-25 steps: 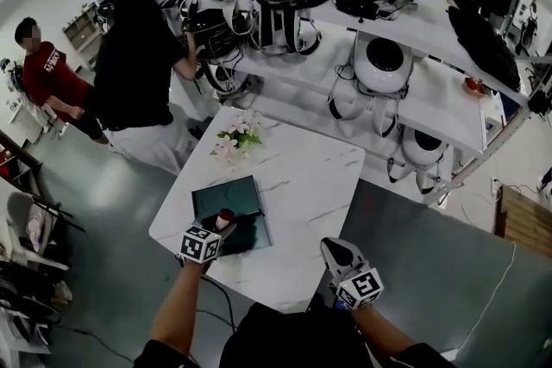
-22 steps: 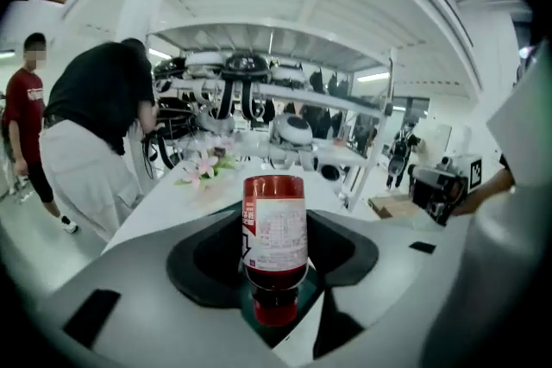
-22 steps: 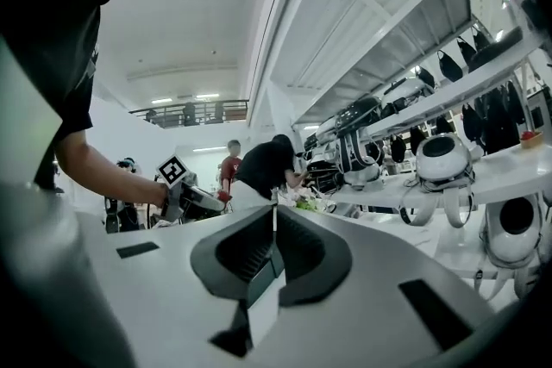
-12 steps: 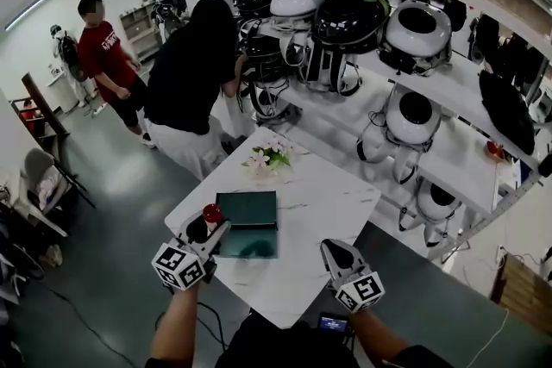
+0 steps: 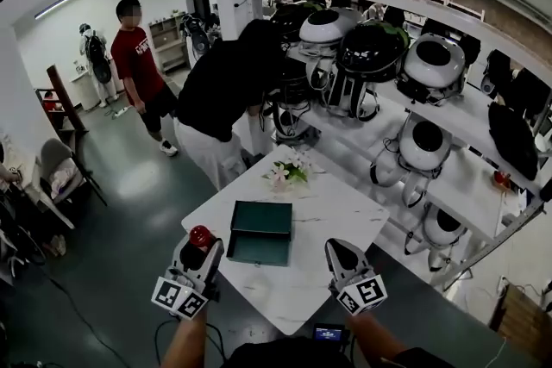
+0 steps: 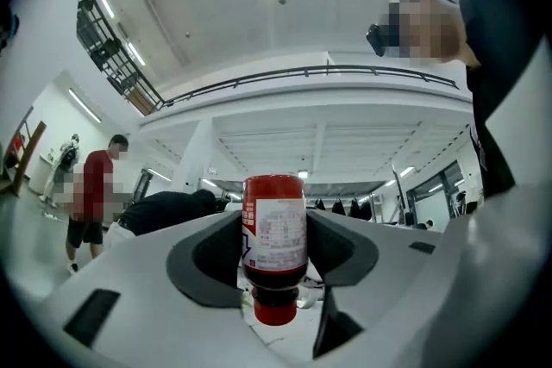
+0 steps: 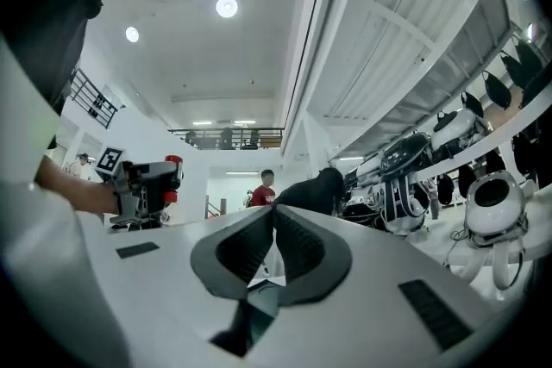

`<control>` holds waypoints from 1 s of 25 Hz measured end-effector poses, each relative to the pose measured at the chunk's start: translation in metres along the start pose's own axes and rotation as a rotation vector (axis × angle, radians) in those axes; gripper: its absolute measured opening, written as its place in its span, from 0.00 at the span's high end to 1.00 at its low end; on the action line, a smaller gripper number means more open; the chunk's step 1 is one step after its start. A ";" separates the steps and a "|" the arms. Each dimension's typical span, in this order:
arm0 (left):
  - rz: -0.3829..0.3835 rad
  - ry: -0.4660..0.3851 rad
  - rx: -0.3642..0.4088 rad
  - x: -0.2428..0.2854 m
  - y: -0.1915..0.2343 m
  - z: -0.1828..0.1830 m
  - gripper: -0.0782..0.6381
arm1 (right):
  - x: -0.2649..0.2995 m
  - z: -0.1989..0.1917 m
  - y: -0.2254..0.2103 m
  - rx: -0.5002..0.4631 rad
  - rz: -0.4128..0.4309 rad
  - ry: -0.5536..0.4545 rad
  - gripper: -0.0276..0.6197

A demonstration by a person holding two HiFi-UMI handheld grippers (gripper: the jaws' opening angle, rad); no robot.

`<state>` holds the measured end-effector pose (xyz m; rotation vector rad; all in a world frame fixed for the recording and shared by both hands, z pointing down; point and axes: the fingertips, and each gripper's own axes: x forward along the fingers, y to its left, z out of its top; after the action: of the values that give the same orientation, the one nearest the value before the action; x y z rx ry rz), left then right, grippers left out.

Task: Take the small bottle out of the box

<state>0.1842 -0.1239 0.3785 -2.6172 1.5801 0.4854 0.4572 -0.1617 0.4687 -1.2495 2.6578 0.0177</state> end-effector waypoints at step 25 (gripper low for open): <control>0.061 0.093 -0.139 -0.224 0.006 -0.003 0.57 | -0.086 0.000 0.175 -0.014 -0.086 0.086 0.90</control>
<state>0.0832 0.0638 0.4461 -2.7375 1.7172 0.5021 0.3771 0.0155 0.4713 -1.3986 2.6770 -0.0309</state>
